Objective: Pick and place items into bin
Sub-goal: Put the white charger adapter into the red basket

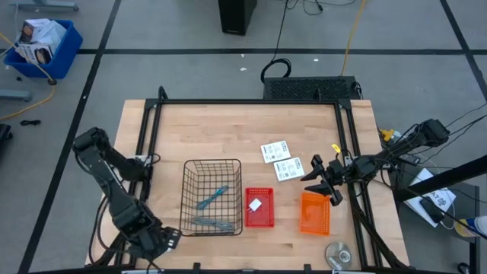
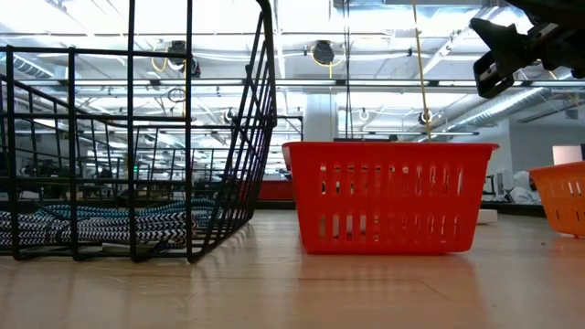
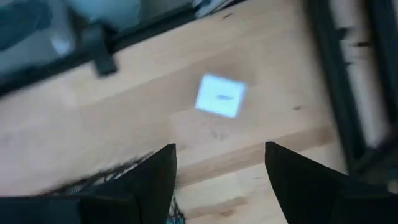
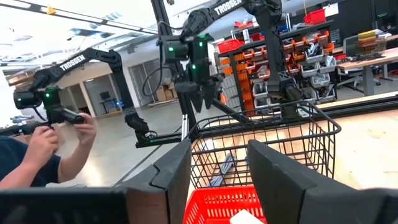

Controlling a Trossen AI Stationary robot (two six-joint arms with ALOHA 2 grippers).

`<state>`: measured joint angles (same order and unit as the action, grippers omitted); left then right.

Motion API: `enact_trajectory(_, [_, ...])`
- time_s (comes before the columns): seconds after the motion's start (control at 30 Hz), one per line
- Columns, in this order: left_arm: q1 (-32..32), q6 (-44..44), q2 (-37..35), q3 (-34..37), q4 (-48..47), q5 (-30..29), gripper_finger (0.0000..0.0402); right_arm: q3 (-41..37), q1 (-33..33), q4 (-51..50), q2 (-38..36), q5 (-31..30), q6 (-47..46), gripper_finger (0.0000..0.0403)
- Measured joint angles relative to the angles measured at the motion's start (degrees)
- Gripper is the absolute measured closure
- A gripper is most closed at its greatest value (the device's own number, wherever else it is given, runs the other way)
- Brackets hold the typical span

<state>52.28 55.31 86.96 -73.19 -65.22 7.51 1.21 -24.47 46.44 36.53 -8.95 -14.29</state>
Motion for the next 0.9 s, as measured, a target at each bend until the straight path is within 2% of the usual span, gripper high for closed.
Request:
enact_trajectory(0.13, [-0.19, -14.14, 0.00, 4.35, 8.19, -5.31, 0.0140, 0.00, 0.00, 0.00, 0.01, 0.00, 0.00, 0.0250])
enact_trajectory(0.43, [1.97, -39.14, 0.00, 11.35, 22.42, -5.73, 0.0109, 0.00, 0.00, 0.02, 0.00, 0.00, 0.01, 0.0250])
enact_trajectory(0.57, [3.37, -49.83, 0.00, 12.07, 25.03, -8.16, 0.0094, -0.02, 0.00, 0.00, 0.00, 0.00, -0.01, 0.0250])
enact_trajectory(0.9, [5.28, -67.00, 0.02, 12.07, 23.69, -9.16, 0.0039, 0.00, 0.00, 0.00, 0.01, 0.00, 0.00, 0.0250])
